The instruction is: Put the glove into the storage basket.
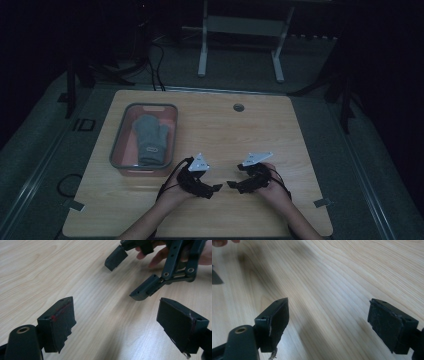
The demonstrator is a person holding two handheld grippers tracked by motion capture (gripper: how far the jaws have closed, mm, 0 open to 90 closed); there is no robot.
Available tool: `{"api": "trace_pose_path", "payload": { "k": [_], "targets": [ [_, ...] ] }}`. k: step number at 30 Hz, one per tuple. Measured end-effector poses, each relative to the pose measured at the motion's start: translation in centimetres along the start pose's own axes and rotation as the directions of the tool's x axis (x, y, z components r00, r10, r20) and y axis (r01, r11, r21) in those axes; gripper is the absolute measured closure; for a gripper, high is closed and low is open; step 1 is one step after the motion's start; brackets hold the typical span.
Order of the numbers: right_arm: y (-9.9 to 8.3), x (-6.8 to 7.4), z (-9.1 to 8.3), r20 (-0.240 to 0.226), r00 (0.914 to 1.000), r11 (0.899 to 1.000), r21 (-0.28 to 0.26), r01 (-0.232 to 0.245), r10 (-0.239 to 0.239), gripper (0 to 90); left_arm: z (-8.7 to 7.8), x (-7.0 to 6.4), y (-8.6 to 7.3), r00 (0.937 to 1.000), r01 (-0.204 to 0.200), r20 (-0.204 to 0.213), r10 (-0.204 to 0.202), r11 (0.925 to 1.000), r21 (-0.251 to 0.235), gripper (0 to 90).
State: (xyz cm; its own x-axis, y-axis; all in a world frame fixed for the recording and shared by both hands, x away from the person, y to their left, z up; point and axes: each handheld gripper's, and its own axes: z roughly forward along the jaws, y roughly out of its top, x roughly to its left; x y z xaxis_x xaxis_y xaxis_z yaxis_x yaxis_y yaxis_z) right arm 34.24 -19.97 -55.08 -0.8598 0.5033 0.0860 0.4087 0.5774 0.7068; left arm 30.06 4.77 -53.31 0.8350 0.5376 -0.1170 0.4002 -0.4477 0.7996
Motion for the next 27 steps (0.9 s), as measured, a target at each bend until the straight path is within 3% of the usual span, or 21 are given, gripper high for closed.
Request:
{"api": "trace_pose_path", "payload": {
  "k": [7, 12, 20, 24, 27],
  "targets": [
    [-1.7, -0.2, -0.6, 0.016, 0.9998, 1.0, 0.003, 0.007, -0.007, 17.1, 0.4, -0.3, -0.7, 0.9999, -0.011, -0.001, 0.011, 0.9999, -0.01, 15.5],
    [-2.6, -0.4, -1.7, 0.025, 0.9997, 0.999, -0.035, 0.0, 0.001, 17.1, 0.5, -0.5, -1.3, 1.0, -0.001, 0.007, 0.001, 0.9997, -0.026, 15.5],
    [-3.9, -0.5, -3.2, 0.04, 0.9989, 0.998, -0.059, -0.02, 0.023, 16.0, 0.5, -1.4, -2.1, 0.9995, -0.03, -0.01, 0.03, 0.9993, -0.023, 15.5],
    [-4.4, -0.6, -3.8, 0.052, 0.9981, 0.997, -0.078, -0.028, 0.032, 15.8, 0.3, -1.6, -2.4, 0.9991, -0.042, -0.004, 0.042, 0.9982, -0.043, 15.5],
    [-4.7, -0.8, -4.2, 0.053, 0.9978, 0.996, -0.087, -0.036, 0.041, 15.8, 0.1, -1.5, -2.4, 0.9996, -0.029, -0.004, 0.029, 0.9977, -0.061, 15.5]
  ]
}}
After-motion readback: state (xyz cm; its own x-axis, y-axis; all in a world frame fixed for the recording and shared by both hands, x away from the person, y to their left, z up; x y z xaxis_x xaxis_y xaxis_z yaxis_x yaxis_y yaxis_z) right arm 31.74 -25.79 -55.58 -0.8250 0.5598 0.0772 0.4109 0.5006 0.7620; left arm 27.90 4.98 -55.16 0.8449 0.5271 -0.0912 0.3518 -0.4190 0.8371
